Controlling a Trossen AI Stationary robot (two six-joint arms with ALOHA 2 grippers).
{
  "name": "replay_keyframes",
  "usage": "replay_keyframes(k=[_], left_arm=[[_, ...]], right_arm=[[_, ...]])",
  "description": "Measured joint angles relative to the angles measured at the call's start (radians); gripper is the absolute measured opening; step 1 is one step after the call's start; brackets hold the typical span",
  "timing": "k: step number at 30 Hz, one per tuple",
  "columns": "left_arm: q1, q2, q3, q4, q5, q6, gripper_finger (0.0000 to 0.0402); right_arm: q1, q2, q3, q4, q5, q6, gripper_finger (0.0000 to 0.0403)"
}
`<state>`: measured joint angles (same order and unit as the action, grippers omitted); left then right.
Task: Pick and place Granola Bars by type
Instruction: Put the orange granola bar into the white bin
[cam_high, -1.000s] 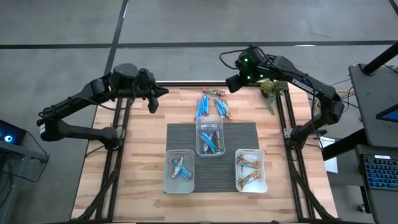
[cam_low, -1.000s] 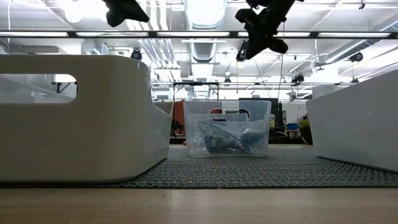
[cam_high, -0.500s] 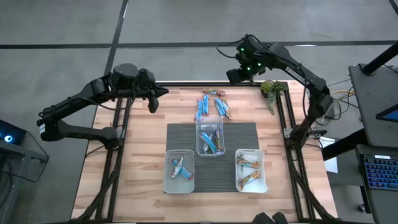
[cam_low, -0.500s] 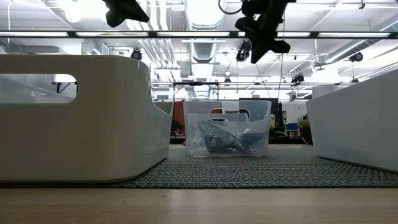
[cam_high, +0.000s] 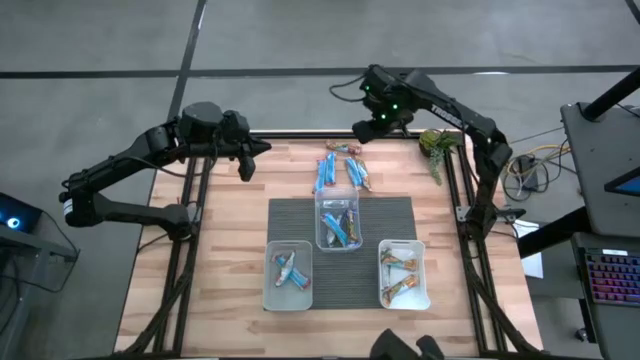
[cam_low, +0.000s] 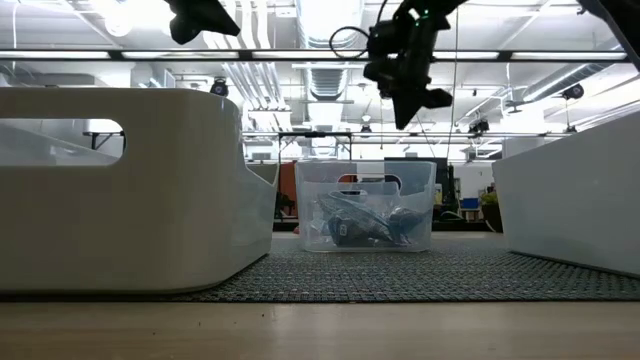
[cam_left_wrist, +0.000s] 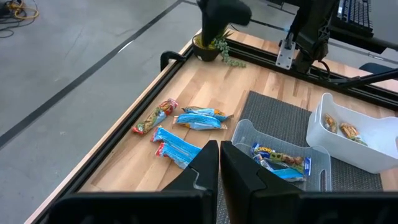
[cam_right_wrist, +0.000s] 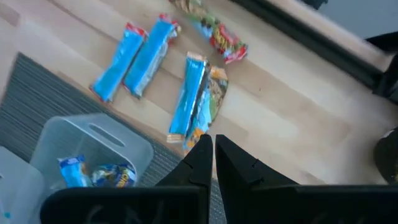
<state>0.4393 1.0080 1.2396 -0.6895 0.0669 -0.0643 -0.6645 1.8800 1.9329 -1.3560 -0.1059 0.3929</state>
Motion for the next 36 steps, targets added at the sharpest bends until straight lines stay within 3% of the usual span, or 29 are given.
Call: replay_keyframes(k=[20,36], left_arm=[[0.000,0.000,0.000,0.000,-0.001,0.000,0.0000],[0.000,0.003,-0.001,0.000,-0.009,0.000,0.0000]], right_arm=[[0.031,-0.004,-0.355,0.293,0.008,0.031,0.0013],[0.041,-0.003,-0.500,0.436,0.021,0.064,0.0013]])
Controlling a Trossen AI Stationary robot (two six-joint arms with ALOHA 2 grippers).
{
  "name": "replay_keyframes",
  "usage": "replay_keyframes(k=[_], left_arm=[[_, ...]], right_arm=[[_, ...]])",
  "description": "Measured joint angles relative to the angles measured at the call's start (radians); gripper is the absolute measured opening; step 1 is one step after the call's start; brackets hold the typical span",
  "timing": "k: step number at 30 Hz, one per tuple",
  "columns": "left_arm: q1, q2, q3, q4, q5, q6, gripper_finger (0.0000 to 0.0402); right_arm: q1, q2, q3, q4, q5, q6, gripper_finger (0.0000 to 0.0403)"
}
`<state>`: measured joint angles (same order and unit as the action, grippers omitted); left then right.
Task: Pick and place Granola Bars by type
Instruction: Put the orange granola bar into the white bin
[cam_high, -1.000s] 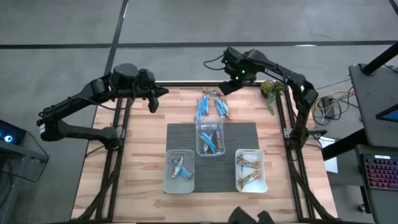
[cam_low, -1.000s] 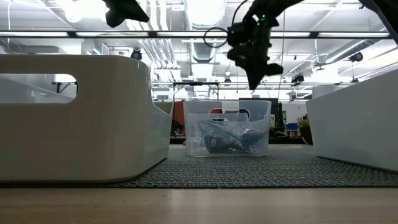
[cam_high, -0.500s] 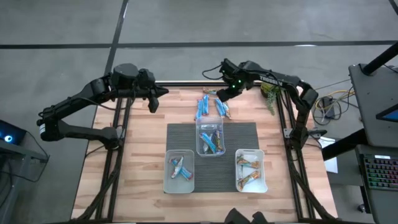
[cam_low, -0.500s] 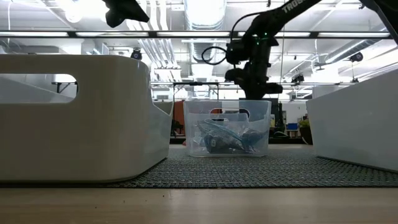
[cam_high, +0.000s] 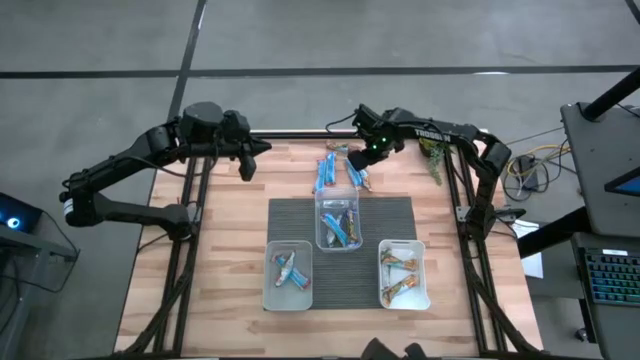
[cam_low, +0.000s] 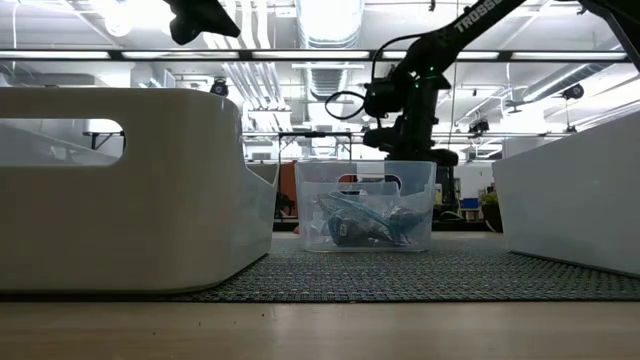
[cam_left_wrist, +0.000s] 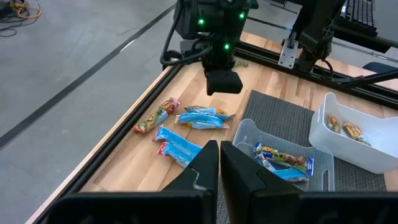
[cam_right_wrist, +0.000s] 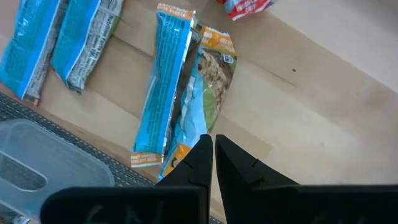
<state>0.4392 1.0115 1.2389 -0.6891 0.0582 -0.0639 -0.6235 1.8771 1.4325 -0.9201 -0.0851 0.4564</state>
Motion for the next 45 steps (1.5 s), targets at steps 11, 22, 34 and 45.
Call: replay_keyframes(k=[11,22,34,45], left_arm=[[0.000,0.000,0.000,0.000,0.000,0.000,0.0000],[0.000,0.000,0.000,0.000,0.000,-0.010,0.0000],[0.000,0.000,0.000,0.000,0.000,-0.036,0.0000],[0.000,0.000,0.000,0.000,0.001,-0.050,0.0000]], right_arm=[[0.011,0.000,-0.029,0.102,-0.041,0.007,0.0020],[0.011,0.000,-0.071,0.117,-0.014,0.064,0.0131],[0.010,0.000,-0.117,0.148,0.010,0.125,0.0253],[0.010,0.000,-0.128,0.217,0.015,0.144,0.0283]])
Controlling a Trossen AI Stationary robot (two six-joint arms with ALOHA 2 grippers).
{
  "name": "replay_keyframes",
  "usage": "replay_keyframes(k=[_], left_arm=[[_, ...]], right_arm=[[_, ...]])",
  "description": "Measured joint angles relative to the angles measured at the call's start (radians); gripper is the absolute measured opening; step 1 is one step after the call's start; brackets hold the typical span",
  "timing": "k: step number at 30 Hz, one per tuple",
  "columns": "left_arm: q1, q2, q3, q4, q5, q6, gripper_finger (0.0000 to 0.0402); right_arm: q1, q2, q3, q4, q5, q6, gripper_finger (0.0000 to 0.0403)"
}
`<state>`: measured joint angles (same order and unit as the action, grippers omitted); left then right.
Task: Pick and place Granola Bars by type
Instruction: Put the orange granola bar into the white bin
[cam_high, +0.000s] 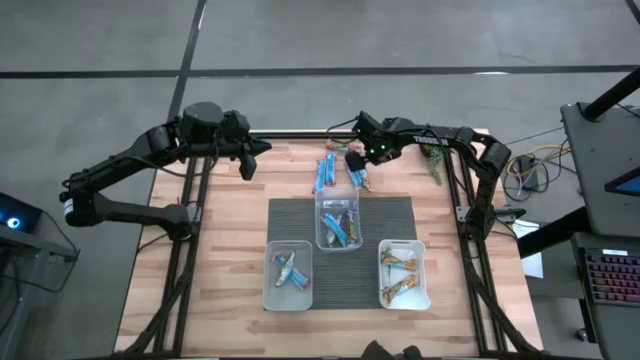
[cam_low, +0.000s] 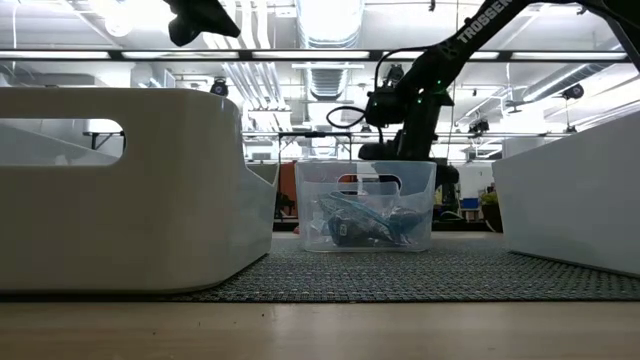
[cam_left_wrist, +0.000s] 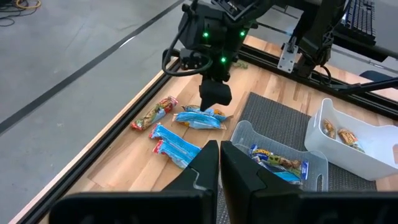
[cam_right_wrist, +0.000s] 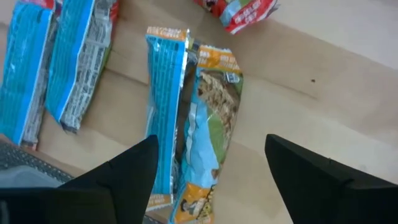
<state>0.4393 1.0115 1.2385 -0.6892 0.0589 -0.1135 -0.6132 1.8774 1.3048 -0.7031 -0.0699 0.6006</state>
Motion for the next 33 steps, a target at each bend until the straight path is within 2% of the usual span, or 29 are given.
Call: replay_keyframes(k=[15,26,33], left_arm=[[0.000,0.000,0.000,0.000,0.000,0.000,0.0000],[0.000,0.000,0.000,0.000,0.000,-0.013,0.0000],[0.000,0.000,0.000,-0.001,0.000,-0.020,0.0000]], right_arm=[[0.000,0.005,0.000,0.042,0.041,-0.016,0.0272],[0.000,0.107,0.000,0.026,0.044,-0.017,0.0271],[0.000,0.125,0.004,0.019,0.032,-0.012,0.0262]])
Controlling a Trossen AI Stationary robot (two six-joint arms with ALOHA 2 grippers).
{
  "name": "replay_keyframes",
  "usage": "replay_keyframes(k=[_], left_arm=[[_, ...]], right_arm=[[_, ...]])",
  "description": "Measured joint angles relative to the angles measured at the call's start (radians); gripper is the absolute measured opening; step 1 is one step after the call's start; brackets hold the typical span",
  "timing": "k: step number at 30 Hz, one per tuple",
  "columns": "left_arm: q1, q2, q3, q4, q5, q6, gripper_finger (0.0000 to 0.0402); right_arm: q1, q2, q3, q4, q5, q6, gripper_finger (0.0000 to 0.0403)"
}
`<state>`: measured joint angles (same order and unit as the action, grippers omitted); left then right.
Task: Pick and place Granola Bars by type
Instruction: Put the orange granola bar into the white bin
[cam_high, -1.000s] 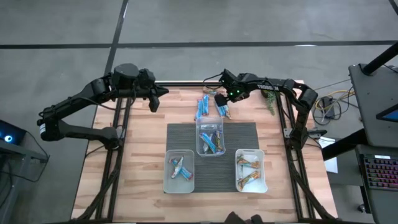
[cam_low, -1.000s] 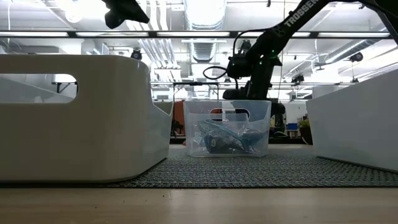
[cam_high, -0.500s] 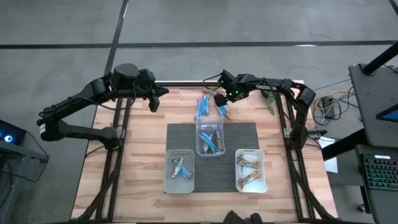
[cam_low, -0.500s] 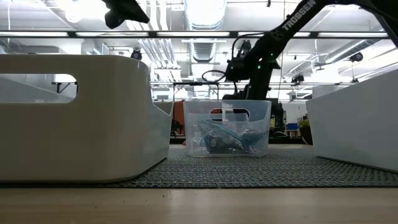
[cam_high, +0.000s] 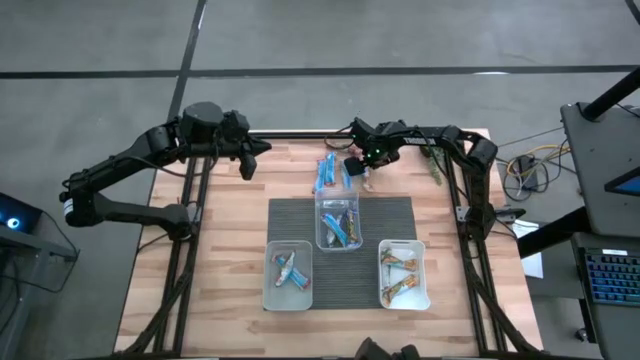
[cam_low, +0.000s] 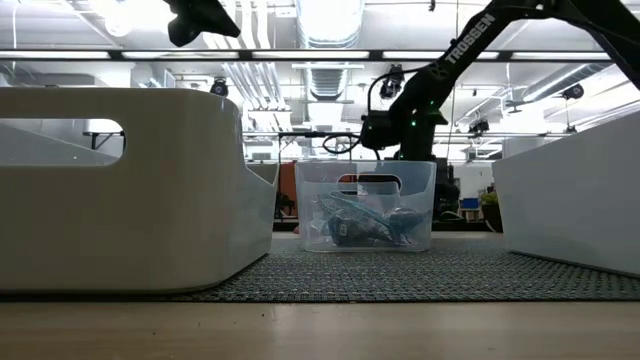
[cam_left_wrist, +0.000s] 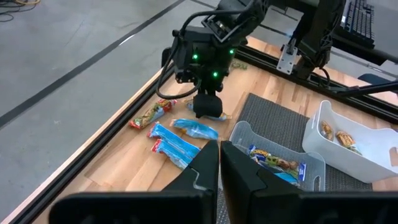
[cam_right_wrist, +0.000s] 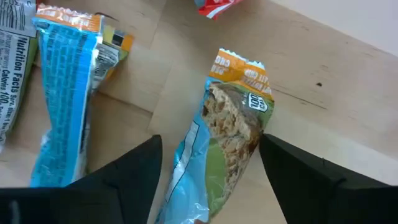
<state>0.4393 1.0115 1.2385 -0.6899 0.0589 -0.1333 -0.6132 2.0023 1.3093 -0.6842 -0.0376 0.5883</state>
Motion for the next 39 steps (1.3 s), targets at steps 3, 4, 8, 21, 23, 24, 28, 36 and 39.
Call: replay_keyframes(k=[3,4,8,21,23,24,28,36,39], left_arm=[[0.000,0.000,0.000,0.000,0.000,0.000,0.0000],[0.000,0.000,0.000,0.000,0.000,0.000,0.0000],[0.000,0.000,0.000,0.000,0.000,-0.001,0.0000],[0.000,0.000,0.000,0.000,0.000,-0.003,0.0000],[0.000,0.000,0.000,0.000,0.000,-0.002,0.0000],[0.000,0.000,0.000,0.000,0.000,-0.002,0.0000],[0.000,0.000,0.000,0.000,0.000,-0.002,0.0000],[0.000,0.000,0.000,0.000,0.000,-0.002,0.0000],[0.000,0.000,0.000,0.000,0.000,-0.002,0.0000]], right_arm=[[0.000,-0.001,0.003,-0.004,0.000,0.000,0.0258],[0.000,-0.001,0.005,-0.006,0.000,-0.001,0.0255],[0.000,0.000,0.011,-0.013,0.000,-0.004,0.0241],[-0.001,0.001,0.011,-0.027,0.001,-0.005,0.0167],[-0.001,0.001,0.011,-0.030,0.001,-0.005,0.0153],[-0.001,0.001,0.011,-0.032,0.001,-0.005,0.0146],[-0.001,0.001,0.011,-0.041,0.003,-0.005,0.0122],[-0.001,-0.003,0.011,-0.046,-0.008,-0.005,0.0094],[0.001,-0.020,0.008,-0.056,-0.025,-0.009,0.0088]])
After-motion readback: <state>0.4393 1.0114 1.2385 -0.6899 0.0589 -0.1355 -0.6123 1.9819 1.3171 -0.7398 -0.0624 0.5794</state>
